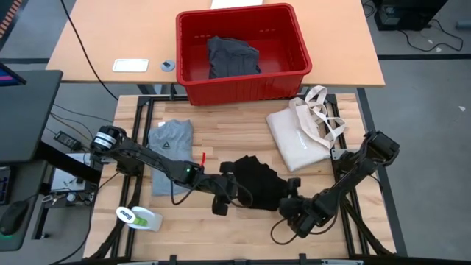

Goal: Fold Laundry from Bin
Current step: Fold the black shirt

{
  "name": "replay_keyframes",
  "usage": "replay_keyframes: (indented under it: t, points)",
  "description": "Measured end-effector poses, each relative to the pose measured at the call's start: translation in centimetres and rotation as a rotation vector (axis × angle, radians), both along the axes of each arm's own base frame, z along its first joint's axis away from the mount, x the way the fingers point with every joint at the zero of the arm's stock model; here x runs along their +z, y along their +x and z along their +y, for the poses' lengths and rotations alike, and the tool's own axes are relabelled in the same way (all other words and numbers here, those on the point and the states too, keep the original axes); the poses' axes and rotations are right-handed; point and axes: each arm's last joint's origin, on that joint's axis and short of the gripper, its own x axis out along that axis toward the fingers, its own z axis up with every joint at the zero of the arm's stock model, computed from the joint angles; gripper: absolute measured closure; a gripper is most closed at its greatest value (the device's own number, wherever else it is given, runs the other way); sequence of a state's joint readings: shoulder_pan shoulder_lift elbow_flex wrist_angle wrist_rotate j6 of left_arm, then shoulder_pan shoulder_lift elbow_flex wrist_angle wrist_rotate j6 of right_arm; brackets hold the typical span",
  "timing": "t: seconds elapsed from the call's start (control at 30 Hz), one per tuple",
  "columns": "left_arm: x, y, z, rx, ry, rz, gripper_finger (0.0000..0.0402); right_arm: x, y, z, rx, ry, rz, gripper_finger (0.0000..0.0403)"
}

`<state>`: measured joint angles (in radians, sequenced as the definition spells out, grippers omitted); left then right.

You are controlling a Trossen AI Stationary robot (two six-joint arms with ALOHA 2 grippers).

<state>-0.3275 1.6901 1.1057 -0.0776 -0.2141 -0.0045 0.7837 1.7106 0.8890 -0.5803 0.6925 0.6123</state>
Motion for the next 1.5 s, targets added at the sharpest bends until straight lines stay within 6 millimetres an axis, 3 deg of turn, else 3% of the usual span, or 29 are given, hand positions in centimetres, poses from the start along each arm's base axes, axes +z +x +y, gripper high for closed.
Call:
replay_keyframes:
  t: [0.13, 0.27, 0.37, 0.47, 0.63, 0.8, 0.9, 1.0, 1.17, 1.37, 1.5]
  points:
    - [0.0, -0.2, -0.5, 0.045, -0.079, 0.005, 0.0221, 1.3, -0.9, -0.5, -0.136, 0.069, 0.084, 0.016]
    - [0.0, -0.5, -1.6, 0.037, -0.11, 0.007, 0.0221, 1.8, -1.8, -1.4, -0.335, 0.047, 0.013, 0.0139]
    - [0.0, -0.7, -2.3, 0.031, -0.13, 0.005, 0.0221, 0.2, -2.1, -2.3, -0.397, 0.017, -0.009, 0.0139]
    - [-0.1, -1.0, -2.8, 0.035, -0.157, 0.012, 0.0221, -1.8, -1.0, -2.6, -0.417, 0.094, -0.005, 0.0145]
    - [-0.1, -1.3, -3.6, 0.056, -0.214, 0.021, 0.0221, -2.5, 2.5, 0.2, -0.204, 0.317, -0.135, 0.0157]
    - [-0.1, -1.7, -4.4, 0.041, -0.226, 0.025, 0.0221, 0.0, 4.4, 3.5, 0.148, 0.489, -0.292, 0.0161]
    - [-0.1, -1.9, -5.0, 0.022, -0.224, 0.026, 0.0221, 1.2, 3.8, 3.2, 0.161, 0.444, -0.299, 0.0161]
    - [0.0, -2.4, -5.9, -0.023, -0.201, 0.021, 0.0221, 2.4, 2.8, 2.3, 0.069, 0.359, -0.327, 0.0161]
    - [-0.1, -3.0, -6.9, -0.043, -0.178, 0.018, 0.0221, 2.6, 1.9, 0.9, -0.069, 0.145, -0.39, 0.0161]
    - [-0.8, -3.3, -7.6, 0.052, -0.287, 0.075, 0.0221, 0.3, 3.6, -1.2, -0.08, -0.018, -0.297, 0.0161]
    - [-2.6, -3.7, -7.4, 0.141, -0.256, 0.187, 0.0221, -1.0, 5.0, -1.5, -0.071, 0.071, -0.256, 0.0161]
